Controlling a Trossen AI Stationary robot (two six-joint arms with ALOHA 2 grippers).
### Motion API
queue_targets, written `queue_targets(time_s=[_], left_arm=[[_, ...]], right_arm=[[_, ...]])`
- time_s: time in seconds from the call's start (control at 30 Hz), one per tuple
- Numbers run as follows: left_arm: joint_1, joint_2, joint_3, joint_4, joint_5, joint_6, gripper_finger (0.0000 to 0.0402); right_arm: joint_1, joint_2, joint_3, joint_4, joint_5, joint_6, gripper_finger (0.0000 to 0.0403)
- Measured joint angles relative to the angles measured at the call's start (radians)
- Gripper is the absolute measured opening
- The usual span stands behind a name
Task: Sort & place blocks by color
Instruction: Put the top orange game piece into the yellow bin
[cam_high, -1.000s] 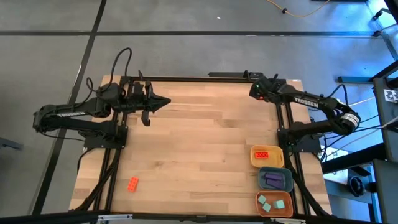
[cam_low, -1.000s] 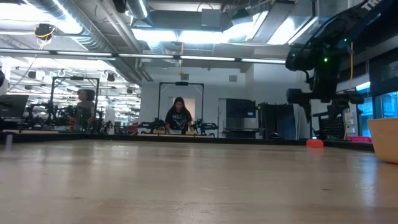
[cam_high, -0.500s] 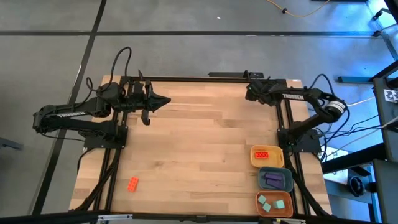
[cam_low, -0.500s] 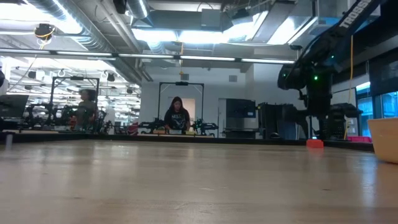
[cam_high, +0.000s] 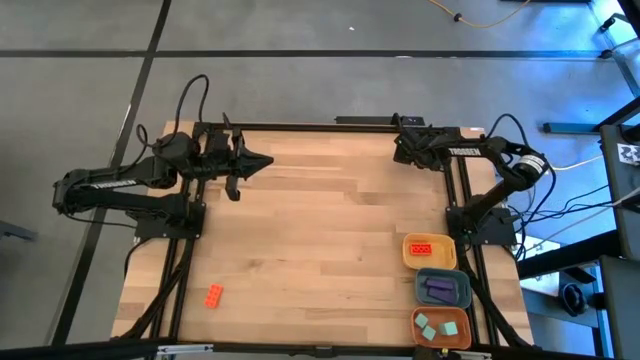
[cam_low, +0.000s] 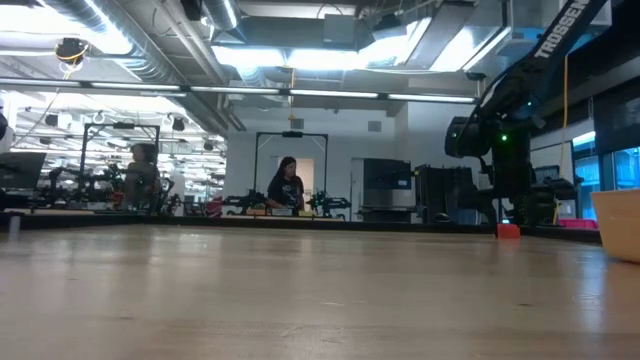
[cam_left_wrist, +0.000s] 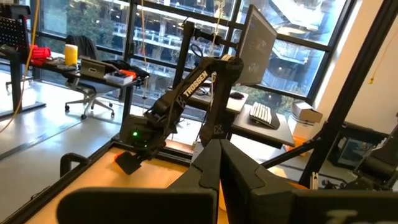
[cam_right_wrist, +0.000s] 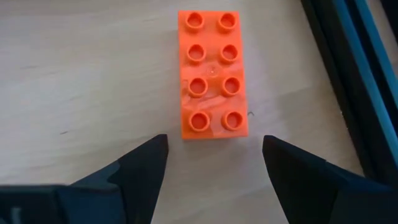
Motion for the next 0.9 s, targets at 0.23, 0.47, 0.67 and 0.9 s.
queue_targets(time_s=[0.23,0.47,0.67,0.9], left_arm=[[0.000,-0.005,0.000,-0.003,0.000,0.000,0.0000],[0.000,-0.005,0.000,-0.004,0.000,0.000,0.0000],[0.000,-0.005,0.000,-0.004,0.000,0.000,0.0000],[0.000,-0.005,0.000,-0.004,0.000,0.000,0.0000]], right_arm=[[-0.007,0.002,0.000,0.009,-0.010,0.000,0.0266],[-0.040,0.002,0.002,0.040,-0.057,-0.016,0.0243],[-0.040,0.002,0.002,0.040,-0.058,-0.016,0.0228],[-0.040,0.003,0.002,0.044,-0.062,-0.017,0.0175]])
